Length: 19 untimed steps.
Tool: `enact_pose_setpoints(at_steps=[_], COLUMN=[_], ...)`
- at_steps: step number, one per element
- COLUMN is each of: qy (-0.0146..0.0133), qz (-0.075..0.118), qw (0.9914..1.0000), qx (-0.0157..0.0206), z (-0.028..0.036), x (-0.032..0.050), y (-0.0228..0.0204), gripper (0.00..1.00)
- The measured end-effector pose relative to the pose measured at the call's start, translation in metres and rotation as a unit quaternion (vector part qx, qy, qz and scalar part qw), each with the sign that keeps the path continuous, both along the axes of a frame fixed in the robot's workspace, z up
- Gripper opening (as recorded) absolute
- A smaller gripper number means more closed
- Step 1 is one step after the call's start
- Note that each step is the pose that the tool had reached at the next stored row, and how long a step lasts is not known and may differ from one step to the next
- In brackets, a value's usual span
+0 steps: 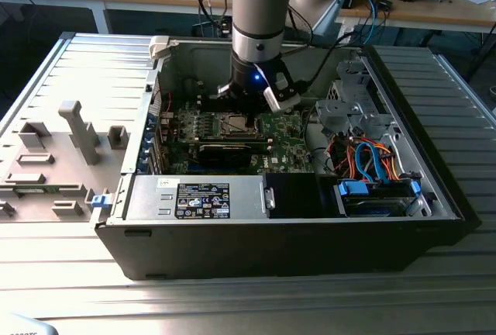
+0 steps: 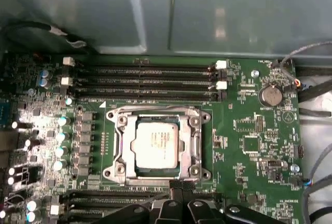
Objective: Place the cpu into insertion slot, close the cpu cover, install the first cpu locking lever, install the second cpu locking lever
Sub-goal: 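Install the second cpu locking lever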
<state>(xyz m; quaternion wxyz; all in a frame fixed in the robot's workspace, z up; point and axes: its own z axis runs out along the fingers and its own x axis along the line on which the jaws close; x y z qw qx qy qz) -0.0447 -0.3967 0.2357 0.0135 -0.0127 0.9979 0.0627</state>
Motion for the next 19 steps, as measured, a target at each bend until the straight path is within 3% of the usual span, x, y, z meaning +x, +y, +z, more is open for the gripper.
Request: enact_pose_setpoints(at_steps=[1,2,6,12,19], qy=[0.0000,0.0000,0.0001,0.0000,0.0001], qz=[0.000,0.000,0.000,0.000,0.002], qw=[0.99992,0.99985,0.99982,0.99969,0.99960], qx=[0.0124,0.0175,0.0188,0.0248,0.0281], z=[-0.0015,-0.0045,-0.0049,-0.0069,-0.0159], x=[-0.0078,-0.0142,-0.0163,-0.0256,-0.0367], y=[-0.0148,-0.0193,-0.0193,-0.0191,-0.0191], gripper=[0.11,0.11,0.11,0.11,0.11])
